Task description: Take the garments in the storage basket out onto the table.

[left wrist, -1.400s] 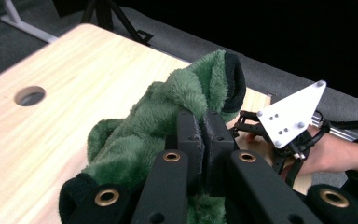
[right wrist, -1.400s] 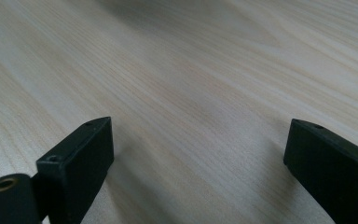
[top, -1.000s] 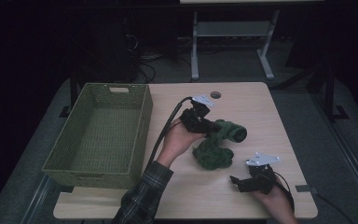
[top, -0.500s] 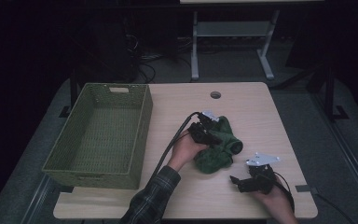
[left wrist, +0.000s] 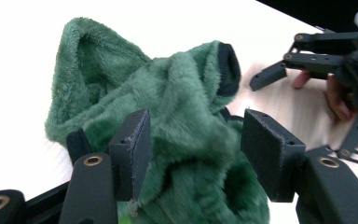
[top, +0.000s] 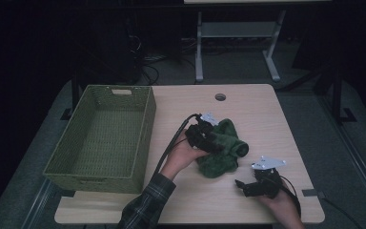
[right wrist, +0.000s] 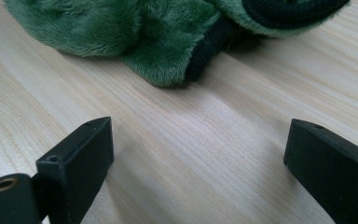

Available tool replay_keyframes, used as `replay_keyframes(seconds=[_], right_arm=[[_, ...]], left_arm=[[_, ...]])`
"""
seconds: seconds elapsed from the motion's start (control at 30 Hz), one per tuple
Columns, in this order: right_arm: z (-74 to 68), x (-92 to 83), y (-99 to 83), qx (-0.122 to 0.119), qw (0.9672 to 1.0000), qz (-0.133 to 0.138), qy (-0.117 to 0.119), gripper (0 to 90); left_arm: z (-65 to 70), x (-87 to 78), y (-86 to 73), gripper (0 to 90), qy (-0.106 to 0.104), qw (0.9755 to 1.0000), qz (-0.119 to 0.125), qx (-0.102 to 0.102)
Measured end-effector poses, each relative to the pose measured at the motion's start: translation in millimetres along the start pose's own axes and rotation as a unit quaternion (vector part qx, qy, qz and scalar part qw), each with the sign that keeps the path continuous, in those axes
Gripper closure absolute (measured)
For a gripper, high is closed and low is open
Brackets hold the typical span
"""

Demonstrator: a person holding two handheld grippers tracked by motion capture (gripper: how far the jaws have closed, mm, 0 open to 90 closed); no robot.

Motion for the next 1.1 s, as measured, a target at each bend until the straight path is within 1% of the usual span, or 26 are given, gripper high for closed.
replay_keyframes(seconds=[0.03,0.07,0.13,0.23,0.27,0.3,0.47,0.57,0.6,0.63,0.67,0.73,0.77,0.8,0.83,0.87,0.9,0.97,1.0,1.03,1.07,1.1], right_arm=[[0.0,0.0,0.0,0.000,1.0000,0.000,0.000,7.9],[0.1,0.1,0.1,-0.001,1.0000,0.000,0.000,7.9],[0.0,0.0,0.0,0.000,1.0000,0.000,0.000,7.9],[0.0,0.0,0.1,0.000,1.0000,0.000,0.000,7.9],[0.1,0.1,0.1,0.000,1.0000,0.000,0.000,7.9],[0.1,0.1,0.1,0.000,1.0000,0.001,0.000,7.9],[0.0,0.1,0.1,-0.001,1.0000,0.001,0.000,7.9],[0.1,0.1,0.1,-0.001,1.0000,0.001,0.000,7.9],[0.1,0.1,0.2,-0.001,1.0000,0.001,0.000,7.9],[0.1,0.1,0.2,-0.001,1.0000,0.001,0.000,7.9],[-0.1,0.0,0.1,0.000,1.0000,0.000,0.000,7.9],[-0.1,0.1,0.1,0.000,1.0000,0.001,0.000,7.9],[0.0,0.1,0.1,-0.001,1.0000,0.000,0.000,7.9],[0.0,0.1,0.1,0.000,1.0000,0.000,0.000,7.9],[0.0,0.1,0.1,-0.001,1.0000,0.001,0.000,7.9],[-0.1,0.0,0.1,0.000,1.0000,0.000,0.000,7.9],[-0.1,0.0,0.1,0.000,1.0000,0.000,0.000,7.9],[0.0,0.1,0.1,-0.001,1.0000,0.001,0.000,7.9],[0.0,0.0,0.1,0.000,1.0000,0.000,0.000,8.0],[0.0,0.0,0.1,-0.001,1.0000,0.000,0.000,8.2],[-0.2,-0.2,0.2,-0.001,1.0000,0.000,-0.001,9.5],[-0.2,-0.2,0.2,-0.001,1.0000,0.000,-0.001,9.5]], left_arm=[[2.2,-2.6,0.8,42.3,0.003,1.0000,0.007,-0.002],[3.7,-6.7,0.5,43.9,0.003,1.0000,0.009,0.003],[8.9,-11.3,-0.1,44.8,0.002,0.9998,0.018,0.002],[17.4,-16.2,-3.5,49.4,0.000,0.9998,0.021,0.007],[20.0,-17.9,-4.9,50.5,-0.002,0.9997,0.021,0.012],[23.6,-18.6,-6.0,52.5,-0.002,0.9996,0.025,0.011],[37.6,-22.8,-10.7,56.2,-0.006,0.9991,0.035,0.025],[46.0,-22.0,-12.7,62.5,-0.011,0.9988,0.038,0.027],[49.3,-20.8,-13.5,64.7,-0.012,0.9988,0.040,0.027],[51.8,-19.7,-14.6,64.7,-0.015,0.9986,0.039,0.031],[55.0,-17.9,-15.7,67.3,-0.016,0.9987,0.040,0.028],[59.0,-13.5,-19.3,68.2,-0.014,0.9987,0.036,0.032],[61.9,-8.1,-24.2,68.3,-0.016,0.9990,0.030,0.030],[62.9,-4.8,-26.4,68.4,-0.018,0.9990,0.028,0.028],[62.9,-4.8,-26.4,68.4,-0.018,0.9990,0.028,0.028],[63.8,-1.4,-28.6,68.4,-0.017,0.9991,0.029,0.025],[63.6,1.3,-30.9,68.4,-0.016,0.9992,0.026,0.025],[62.7,7.7,-35.1,66.6,-0.009,0.9994,0.024,0.022],[59.5,14.3,-40.3,63.8,-0.002,0.9996,0.016,0.023],[59.5,14.3,-40.3,62.4,-0.002,0.9996,0.016,0.023],[55.7,20.2,-45.8,60.6,0.003,0.9995,0.004,0.030],[55.7,20.2,-45.8,59.5,0.003,0.9995,0.004,0.030]])
Point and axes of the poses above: each handheld gripper's, and its own axes: x roughly forward along the jaws, y roughly out of its top, z roughly to its right, the point moved 9 cm from there along x, roughly forward along the jaws, and after that the axes turned 13 degrees about z, right-handed, at the moved point
